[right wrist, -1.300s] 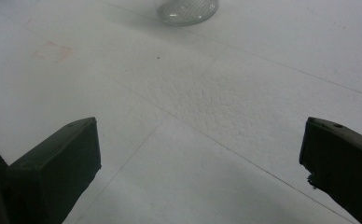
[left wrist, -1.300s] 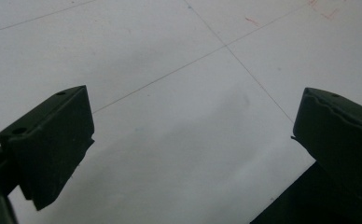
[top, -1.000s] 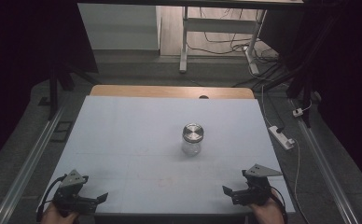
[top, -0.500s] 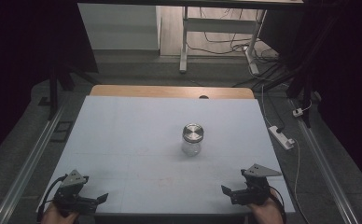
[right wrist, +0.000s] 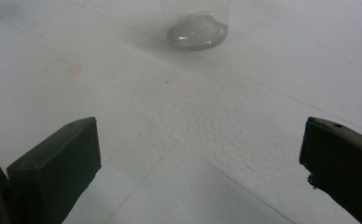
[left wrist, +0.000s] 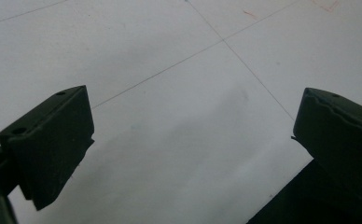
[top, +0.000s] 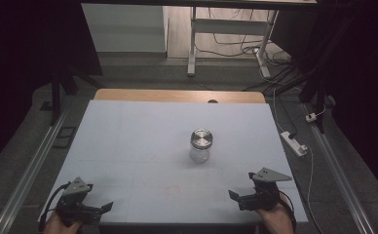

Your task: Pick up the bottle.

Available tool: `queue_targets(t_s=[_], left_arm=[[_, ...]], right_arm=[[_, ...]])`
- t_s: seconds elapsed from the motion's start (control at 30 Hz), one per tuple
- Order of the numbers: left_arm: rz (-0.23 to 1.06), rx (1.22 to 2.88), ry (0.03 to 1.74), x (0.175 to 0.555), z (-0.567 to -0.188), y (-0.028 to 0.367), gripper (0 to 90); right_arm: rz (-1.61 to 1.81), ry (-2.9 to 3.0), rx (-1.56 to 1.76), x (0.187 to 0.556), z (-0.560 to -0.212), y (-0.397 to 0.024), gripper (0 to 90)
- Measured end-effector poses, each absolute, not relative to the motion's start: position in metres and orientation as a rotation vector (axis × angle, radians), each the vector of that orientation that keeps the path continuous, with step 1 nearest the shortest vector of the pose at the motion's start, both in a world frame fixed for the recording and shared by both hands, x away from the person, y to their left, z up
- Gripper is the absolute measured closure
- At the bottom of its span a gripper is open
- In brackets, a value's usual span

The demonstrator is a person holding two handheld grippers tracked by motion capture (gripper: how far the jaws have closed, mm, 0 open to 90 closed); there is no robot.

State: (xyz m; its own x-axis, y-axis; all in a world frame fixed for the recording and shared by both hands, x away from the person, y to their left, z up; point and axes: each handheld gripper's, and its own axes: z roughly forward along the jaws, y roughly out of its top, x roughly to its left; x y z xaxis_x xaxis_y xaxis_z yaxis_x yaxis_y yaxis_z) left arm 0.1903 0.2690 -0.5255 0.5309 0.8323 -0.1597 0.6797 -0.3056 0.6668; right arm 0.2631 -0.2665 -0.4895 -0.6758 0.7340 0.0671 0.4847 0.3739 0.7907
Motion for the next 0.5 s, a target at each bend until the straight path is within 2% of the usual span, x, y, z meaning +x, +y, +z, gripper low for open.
queue_targets(t_s=[0.5], left_arm=[[0.268, 2.068, 1.218, 0.191, -0.526, 0.27, 0.0]], right_arm=[[1.236, 2.352, 1.023, 0.274, -0.486, -0.253, 0.0]])
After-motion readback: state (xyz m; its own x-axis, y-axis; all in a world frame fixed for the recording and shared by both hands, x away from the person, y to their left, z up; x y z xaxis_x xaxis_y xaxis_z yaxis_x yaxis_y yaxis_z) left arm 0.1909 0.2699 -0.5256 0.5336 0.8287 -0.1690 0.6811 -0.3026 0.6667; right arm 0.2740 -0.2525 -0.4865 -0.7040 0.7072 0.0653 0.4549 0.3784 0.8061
